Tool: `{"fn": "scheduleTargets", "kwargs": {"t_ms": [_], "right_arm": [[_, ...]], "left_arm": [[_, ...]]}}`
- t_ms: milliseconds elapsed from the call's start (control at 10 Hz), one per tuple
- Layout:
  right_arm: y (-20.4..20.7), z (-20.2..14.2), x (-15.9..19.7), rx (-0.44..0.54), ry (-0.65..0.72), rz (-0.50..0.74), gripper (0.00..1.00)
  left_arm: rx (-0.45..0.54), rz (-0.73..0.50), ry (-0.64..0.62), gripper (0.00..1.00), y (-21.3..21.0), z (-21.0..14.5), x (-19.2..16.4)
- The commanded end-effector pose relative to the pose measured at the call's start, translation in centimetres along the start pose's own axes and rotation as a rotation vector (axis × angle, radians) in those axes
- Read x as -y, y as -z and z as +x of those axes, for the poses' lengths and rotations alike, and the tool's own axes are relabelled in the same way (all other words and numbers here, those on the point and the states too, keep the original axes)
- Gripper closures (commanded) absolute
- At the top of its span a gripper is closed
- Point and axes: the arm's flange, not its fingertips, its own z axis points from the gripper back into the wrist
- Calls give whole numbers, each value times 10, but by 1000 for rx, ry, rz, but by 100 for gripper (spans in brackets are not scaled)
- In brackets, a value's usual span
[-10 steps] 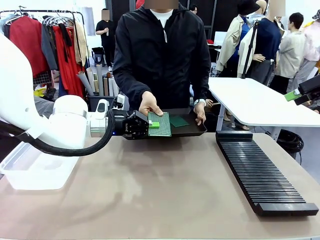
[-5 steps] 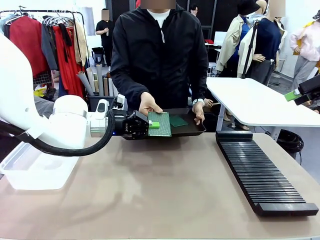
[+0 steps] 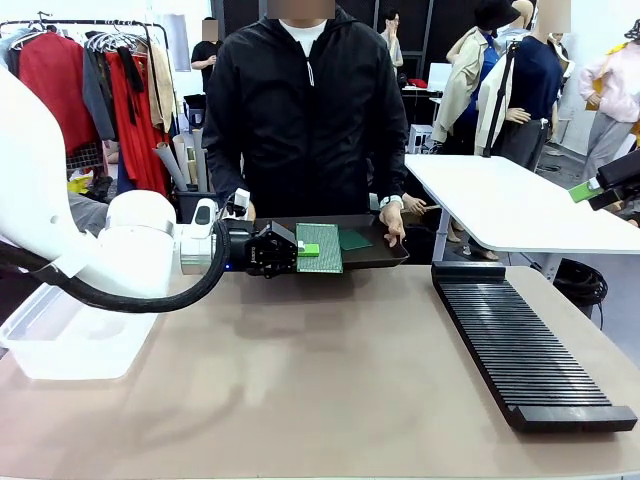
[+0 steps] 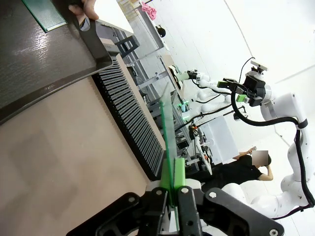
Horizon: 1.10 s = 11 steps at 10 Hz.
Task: Sort PCBs into racks and boxes based on the side picked up.
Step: If the short side of the Blank PCB is picked up, insert it into the PCB Rack ; if the long side is picked up, place it in the Organizing box.
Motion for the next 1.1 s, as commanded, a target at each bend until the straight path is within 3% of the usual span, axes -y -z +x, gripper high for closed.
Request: {"fn": "scheduleTargets", "kwargs": {"t_ms": [0, 800, 1000], "right_arm": [[-1, 0, -1, 3, -2, 3, 0], [-1, 0, -1, 3, -2, 3, 0], [-1, 0, -1, 3, -2, 3, 0]], "left_arm": [[1, -2, 0, 100, 0, 0, 0], [0, 0, 0, 100, 0, 0, 0], [-26, 30, -40, 100, -30, 28, 6]]}}
